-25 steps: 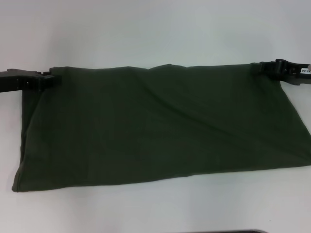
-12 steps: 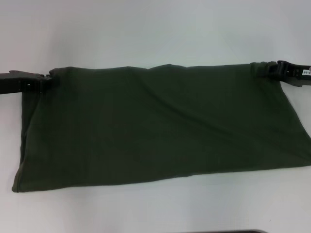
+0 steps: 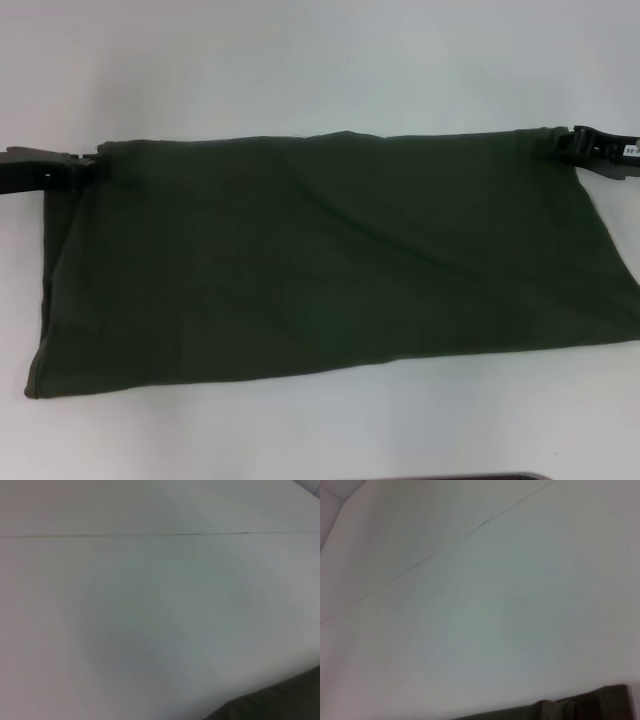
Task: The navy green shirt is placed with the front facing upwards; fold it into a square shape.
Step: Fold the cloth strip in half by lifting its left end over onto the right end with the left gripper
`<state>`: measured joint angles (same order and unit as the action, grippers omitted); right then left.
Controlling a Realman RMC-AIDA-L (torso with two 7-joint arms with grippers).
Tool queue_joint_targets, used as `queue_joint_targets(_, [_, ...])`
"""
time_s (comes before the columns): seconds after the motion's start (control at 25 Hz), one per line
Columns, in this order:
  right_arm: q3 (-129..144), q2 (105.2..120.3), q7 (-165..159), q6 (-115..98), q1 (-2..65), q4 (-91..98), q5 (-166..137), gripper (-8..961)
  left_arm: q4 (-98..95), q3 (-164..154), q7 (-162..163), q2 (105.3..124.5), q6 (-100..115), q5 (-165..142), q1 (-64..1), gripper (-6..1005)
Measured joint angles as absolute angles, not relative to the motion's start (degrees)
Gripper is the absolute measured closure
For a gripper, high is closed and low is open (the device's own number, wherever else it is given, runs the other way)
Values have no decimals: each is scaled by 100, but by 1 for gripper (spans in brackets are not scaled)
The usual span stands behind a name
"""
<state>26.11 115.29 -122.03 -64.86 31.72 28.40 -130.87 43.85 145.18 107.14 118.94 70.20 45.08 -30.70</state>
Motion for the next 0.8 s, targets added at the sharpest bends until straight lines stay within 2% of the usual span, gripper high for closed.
queue_joint_targets(0.8, [2586, 11537, -12181, -6243, 3158, 2812, -13078, 911, 4395, 14511, 10776, 11897, 6857, 4324, -3076, 949])
